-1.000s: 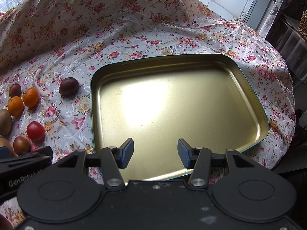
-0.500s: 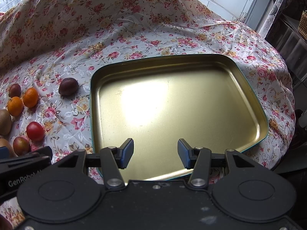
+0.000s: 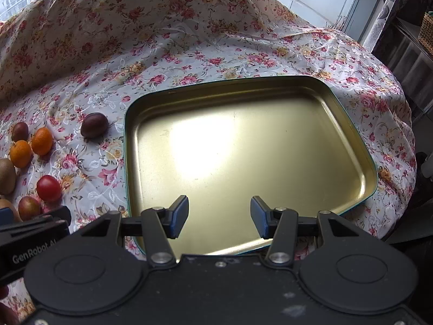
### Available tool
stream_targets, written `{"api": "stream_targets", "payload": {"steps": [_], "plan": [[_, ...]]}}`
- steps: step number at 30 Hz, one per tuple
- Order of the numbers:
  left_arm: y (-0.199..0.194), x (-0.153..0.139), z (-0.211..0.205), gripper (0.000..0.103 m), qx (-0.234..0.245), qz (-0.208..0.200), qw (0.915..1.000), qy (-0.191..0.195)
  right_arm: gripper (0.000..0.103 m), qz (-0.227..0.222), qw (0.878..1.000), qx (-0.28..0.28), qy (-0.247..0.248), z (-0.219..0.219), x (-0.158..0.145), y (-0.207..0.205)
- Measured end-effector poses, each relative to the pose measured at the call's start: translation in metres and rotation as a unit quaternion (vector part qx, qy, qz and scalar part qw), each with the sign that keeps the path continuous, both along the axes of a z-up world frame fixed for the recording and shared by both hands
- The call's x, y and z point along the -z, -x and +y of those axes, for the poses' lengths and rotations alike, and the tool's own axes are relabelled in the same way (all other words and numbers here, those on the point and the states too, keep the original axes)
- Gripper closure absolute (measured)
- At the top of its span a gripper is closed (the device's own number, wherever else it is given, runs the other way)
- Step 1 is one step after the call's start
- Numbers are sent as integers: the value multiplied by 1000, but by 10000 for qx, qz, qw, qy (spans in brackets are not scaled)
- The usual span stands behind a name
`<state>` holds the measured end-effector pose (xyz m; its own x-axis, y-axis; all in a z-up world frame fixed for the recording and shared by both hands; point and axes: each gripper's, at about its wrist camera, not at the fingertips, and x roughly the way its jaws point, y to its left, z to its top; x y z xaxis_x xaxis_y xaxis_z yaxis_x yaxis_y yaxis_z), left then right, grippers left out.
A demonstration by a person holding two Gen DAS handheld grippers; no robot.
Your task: Organize fruits
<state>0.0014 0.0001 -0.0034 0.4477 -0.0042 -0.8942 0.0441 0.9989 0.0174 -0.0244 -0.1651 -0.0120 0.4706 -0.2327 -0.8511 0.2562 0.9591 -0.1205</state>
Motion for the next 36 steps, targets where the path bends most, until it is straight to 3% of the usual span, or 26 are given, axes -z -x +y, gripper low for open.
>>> {"api": "stream_targets", "payload": {"steps": [10, 19, 29, 33, 36], "plan": [[2, -6, -5, 25, -49, -25, 10000, 59, 51, 9, 9999, 72, -139, -6, 0, -1], [6, -13, -18, 25, -174, -302, 9990, -287, 51, -77, 9988, 330, -351, -20, -5, 3], [9, -24, -22, 24, -119, -424, 9986, -288, 51, -176, 9952, 617, -734, -37, -10, 3], [10, -32, -12, 23, -131, -587, 9979, -234, 51, -310, 9950, 535, -780, -30, -15, 3], [3, -39, 6, 22, -392, -685, 9965, -274, 51, -636, 9953, 466, -566, -21, -23, 7]]}}
